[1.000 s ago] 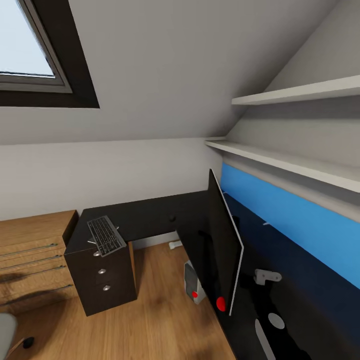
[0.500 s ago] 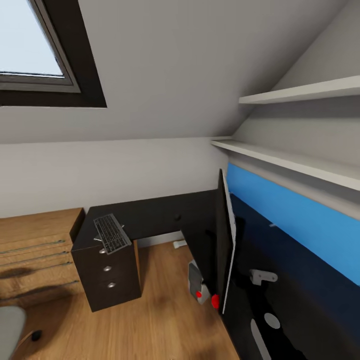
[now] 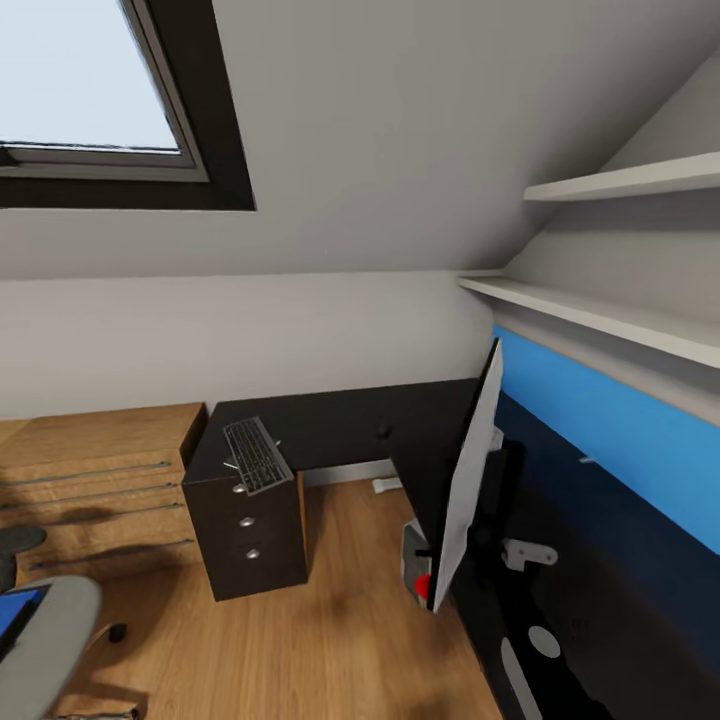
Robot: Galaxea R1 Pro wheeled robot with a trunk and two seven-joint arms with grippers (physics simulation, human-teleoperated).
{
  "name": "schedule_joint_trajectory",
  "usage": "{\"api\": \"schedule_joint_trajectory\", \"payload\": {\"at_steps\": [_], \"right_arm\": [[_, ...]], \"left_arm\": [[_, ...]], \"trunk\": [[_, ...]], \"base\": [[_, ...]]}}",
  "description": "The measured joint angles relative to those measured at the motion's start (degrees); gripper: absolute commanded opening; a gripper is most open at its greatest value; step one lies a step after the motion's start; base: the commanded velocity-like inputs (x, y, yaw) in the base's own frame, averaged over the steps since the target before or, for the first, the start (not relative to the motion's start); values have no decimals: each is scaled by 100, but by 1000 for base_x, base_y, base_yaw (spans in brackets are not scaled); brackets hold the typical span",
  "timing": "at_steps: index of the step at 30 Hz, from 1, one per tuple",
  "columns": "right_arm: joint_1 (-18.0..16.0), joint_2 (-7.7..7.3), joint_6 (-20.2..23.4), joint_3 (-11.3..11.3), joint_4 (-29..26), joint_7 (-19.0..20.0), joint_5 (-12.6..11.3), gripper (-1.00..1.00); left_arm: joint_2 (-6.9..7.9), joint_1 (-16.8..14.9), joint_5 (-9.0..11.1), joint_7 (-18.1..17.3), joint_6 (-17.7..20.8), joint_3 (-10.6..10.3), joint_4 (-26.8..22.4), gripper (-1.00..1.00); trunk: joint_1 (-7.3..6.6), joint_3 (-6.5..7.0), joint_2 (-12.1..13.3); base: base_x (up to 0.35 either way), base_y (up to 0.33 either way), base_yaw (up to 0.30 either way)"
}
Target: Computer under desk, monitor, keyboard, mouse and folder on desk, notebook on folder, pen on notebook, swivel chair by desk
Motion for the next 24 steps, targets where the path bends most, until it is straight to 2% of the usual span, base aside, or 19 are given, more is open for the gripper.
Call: {"api": "schedule_joint_trajectory", "payload": {"at_steps": [24], "right_arm": [[5, -3, -3, -20, 2, -47, -11, 100]], "left_arm": [[5, 4, -1, -1, -3, 0, 0, 100]], "trunk": [[-2, -151, 10]], "base": [[5, 0, 184]]}}
